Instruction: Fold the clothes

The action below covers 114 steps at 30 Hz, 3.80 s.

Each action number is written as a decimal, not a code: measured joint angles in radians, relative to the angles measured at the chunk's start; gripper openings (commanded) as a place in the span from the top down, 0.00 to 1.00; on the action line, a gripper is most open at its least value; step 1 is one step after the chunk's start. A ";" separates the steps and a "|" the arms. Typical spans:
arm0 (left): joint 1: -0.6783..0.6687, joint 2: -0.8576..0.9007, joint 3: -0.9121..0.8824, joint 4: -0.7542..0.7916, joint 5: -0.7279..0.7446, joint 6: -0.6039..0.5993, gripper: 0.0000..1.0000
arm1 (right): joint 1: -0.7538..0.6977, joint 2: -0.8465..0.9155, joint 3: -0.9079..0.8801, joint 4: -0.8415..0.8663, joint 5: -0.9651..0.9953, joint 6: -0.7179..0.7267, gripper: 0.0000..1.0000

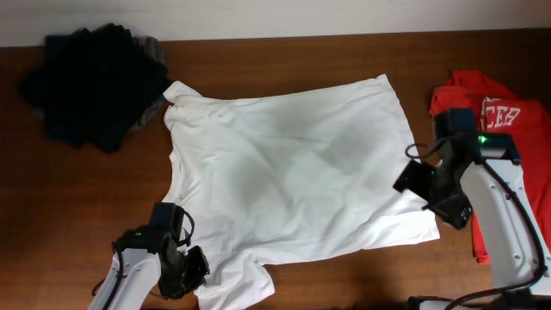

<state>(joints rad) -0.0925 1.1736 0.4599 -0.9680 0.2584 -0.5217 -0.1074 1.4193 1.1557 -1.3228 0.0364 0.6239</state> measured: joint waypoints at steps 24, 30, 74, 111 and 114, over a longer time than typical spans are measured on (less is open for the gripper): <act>0.000 0.000 0.000 0.012 0.000 0.005 0.86 | -0.522 -0.024 -0.348 0.283 -0.194 -0.134 0.00; 0.000 0.000 0.000 0.013 0.000 0.005 0.85 | -0.520 -0.023 -0.474 0.410 -0.201 -0.090 0.07; 0.000 0.000 0.000 0.015 0.000 0.005 0.84 | -0.309 0.038 -0.509 0.639 -0.013 0.085 0.59; 0.000 0.000 0.000 0.015 0.000 0.009 0.99 | -0.308 0.079 -0.397 0.415 -0.080 -0.024 0.02; 0.000 0.000 0.000 0.015 0.000 0.009 0.99 | -0.308 0.079 -0.399 0.419 -0.084 -0.030 0.02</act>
<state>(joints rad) -0.0921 1.1736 0.4599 -0.9531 0.2584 -0.5125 -0.4152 1.4979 0.7563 -0.9035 -0.0471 0.5941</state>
